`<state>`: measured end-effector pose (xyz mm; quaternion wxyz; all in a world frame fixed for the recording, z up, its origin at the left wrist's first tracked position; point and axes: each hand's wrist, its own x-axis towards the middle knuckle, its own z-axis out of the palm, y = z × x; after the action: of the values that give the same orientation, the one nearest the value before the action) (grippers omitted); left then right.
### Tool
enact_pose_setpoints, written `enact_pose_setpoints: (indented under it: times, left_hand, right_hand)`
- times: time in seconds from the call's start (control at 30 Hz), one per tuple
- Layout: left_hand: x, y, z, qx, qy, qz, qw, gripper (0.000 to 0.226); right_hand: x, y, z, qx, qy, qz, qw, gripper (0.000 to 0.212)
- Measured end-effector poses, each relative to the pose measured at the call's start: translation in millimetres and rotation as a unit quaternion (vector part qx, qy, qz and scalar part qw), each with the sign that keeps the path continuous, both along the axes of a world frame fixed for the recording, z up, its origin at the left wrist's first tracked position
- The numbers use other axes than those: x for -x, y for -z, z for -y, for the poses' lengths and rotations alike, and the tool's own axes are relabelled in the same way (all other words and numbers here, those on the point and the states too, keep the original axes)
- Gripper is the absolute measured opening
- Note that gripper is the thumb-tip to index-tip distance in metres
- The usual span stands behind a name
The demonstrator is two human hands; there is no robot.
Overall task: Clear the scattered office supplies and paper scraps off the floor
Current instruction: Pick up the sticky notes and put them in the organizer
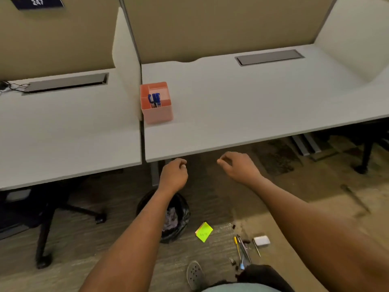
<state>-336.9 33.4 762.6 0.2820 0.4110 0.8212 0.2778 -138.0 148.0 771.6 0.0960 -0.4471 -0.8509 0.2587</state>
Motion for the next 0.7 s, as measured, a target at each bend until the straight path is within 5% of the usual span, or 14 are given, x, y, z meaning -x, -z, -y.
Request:
enact_pose_setpoints:
  times: [0.7]
  left_hand:
    - [-176.5, 35.9, 86.0, 0.069, 0.022, -0.036, 0.997, 0.028]
  right_hand:
    - [-223.2, 50.0, 109.9, 0.061, 0.140, -0.011, 0.988, 0.027]
